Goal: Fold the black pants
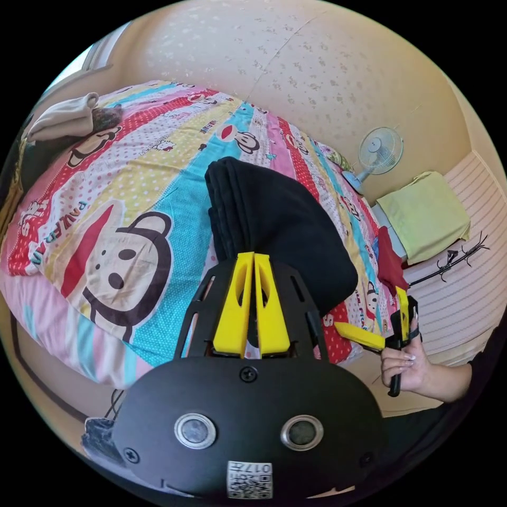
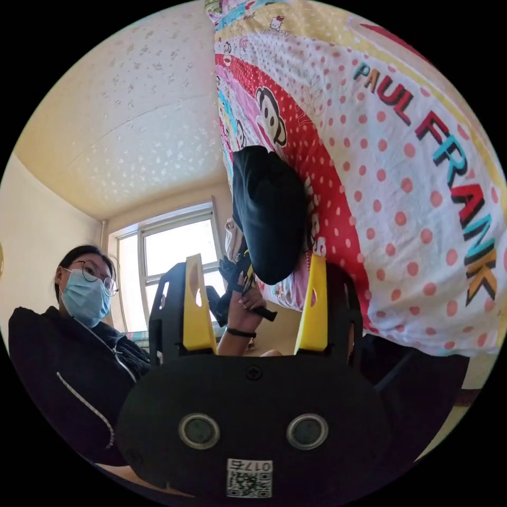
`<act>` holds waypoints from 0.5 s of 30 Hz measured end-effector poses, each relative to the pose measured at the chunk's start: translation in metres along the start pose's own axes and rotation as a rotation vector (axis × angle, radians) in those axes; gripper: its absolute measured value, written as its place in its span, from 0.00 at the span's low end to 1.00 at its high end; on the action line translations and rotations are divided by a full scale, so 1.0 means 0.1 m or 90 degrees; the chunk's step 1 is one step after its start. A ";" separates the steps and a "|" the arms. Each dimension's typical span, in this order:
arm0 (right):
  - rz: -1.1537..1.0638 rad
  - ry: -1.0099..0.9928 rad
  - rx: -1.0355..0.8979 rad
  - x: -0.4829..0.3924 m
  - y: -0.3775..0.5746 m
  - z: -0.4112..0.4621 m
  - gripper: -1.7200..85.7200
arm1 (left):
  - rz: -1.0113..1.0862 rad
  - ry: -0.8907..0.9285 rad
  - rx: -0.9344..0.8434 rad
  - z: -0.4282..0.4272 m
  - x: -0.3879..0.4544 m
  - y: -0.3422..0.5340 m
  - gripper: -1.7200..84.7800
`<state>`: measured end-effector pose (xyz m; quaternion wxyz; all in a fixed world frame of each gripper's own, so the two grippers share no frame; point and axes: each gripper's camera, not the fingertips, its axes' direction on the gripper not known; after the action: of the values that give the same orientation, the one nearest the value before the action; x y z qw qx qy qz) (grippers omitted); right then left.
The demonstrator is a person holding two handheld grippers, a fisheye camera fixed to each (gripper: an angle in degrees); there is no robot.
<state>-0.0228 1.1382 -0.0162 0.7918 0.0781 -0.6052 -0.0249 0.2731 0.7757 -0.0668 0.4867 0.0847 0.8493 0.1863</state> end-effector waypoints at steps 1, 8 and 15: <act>0.002 -0.001 -0.003 0.02 -0.03 0.03 0.30 | -0.010 0.009 0.003 -0.01 -0.05 0.00 0.01; -0.022 0.019 0.023 0.14 -0.34 0.26 0.30 | -0.060 0.037 -0.028 -0.03 -0.25 -0.15 0.01; -0.001 0.019 0.078 0.38 -0.41 0.44 0.28 | -0.138 0.112 0.009 -0.04 -0.64 -0.02 0.01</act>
<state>-0.0526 1.0884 0.0251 0.7946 0.1271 -0.5936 0.0125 0.3029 0.7522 -0.0147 0.4270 -0.0212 0.8941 0.1333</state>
